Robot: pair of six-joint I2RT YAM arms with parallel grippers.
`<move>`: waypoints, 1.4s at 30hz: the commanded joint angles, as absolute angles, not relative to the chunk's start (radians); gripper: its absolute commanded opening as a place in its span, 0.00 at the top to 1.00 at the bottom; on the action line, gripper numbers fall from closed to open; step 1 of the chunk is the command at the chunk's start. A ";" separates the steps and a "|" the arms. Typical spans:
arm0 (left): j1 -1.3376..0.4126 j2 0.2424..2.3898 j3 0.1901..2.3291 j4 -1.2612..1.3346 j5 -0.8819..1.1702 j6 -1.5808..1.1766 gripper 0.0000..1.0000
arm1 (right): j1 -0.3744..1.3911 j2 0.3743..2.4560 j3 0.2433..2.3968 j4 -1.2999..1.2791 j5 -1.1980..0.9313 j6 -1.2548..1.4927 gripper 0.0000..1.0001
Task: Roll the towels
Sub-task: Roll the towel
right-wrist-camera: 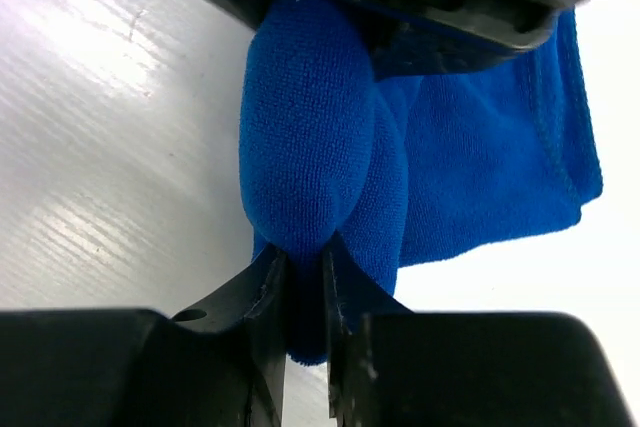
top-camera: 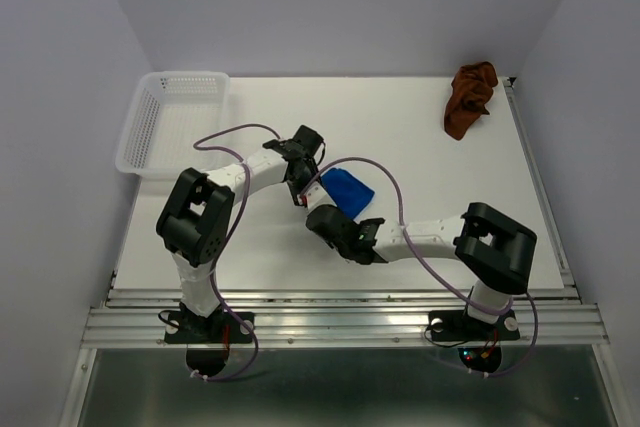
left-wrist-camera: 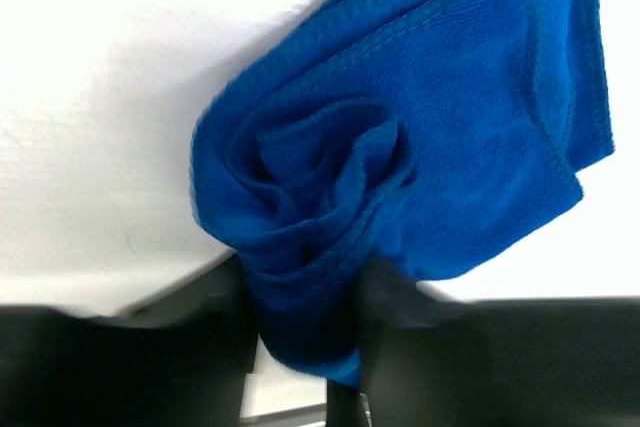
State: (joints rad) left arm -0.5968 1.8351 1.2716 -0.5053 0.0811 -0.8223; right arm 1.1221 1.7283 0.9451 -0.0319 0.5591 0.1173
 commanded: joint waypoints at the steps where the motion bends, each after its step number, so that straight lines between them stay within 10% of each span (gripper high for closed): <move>1: -0.595 1.773 1.258 -0.520 0.095 -0.827 0.43 | 1.121 1.697 0.914 -0.044 0.625 0.239 0.87; 8: -0.574 1.654 1.264 -0.520 0.091 -0.813 0.08 | 0.945 1.608 0.923 -0.087 0.083 0.287 0.90; 28: -0.537 1.713 1.155 -0.242 0.284 -0.758 0.04 | 0.436 1.893 1.109 -0.098 -0.883 0.376 0.79; 42: -0.551 1.931 1.288 -0.311 0.127 -0.752 0.42 | 0.407 1.811 1.144 -0.239 -0.743 0.232 0.41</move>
